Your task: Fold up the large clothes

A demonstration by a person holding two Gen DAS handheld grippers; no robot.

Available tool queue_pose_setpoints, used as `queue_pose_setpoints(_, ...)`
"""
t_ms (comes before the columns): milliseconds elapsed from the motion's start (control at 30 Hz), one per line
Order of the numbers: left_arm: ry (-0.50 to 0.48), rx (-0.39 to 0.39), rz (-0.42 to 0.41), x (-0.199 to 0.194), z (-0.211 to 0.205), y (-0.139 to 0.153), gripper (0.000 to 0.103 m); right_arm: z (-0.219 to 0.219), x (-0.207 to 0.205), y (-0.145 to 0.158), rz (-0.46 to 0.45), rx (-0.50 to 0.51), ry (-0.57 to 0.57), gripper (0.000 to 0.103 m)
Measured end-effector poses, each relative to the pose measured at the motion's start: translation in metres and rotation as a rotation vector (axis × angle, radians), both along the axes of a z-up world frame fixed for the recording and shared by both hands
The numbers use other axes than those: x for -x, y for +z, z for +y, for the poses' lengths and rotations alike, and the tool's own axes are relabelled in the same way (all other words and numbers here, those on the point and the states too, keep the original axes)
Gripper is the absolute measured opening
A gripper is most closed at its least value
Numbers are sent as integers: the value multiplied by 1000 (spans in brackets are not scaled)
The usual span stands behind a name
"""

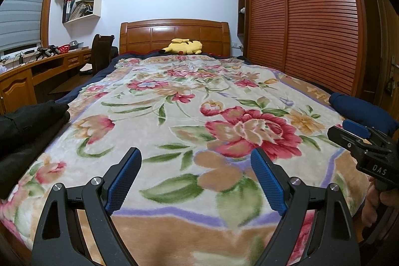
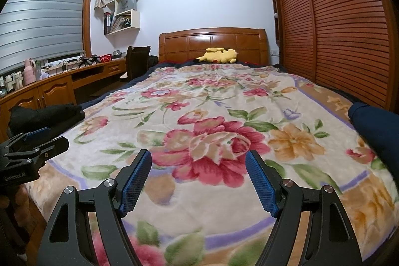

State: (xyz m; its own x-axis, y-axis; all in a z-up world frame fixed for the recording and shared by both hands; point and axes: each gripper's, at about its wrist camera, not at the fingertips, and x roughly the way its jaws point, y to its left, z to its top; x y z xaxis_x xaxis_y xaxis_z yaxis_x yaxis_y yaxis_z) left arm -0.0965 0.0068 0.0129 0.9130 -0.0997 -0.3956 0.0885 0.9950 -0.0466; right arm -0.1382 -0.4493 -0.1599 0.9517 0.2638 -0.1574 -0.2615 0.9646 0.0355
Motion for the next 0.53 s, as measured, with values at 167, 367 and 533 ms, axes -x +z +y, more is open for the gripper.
queue_pose_setpoints(167, 1, -1, 1, 0, 0, 0, 90, -2, 1, -1, -2, 0, 4, 79)
queue_pose_setpoints(367, 0, 1, 0, 0, 0, 0, 90, -2, 1, -1, -3, 0, 5, 79)
queue_pose_setpoints(533, 1, -1, 1, 0, 0, 0, 90, -1, 2, -1, -2, 2, 7, 79)
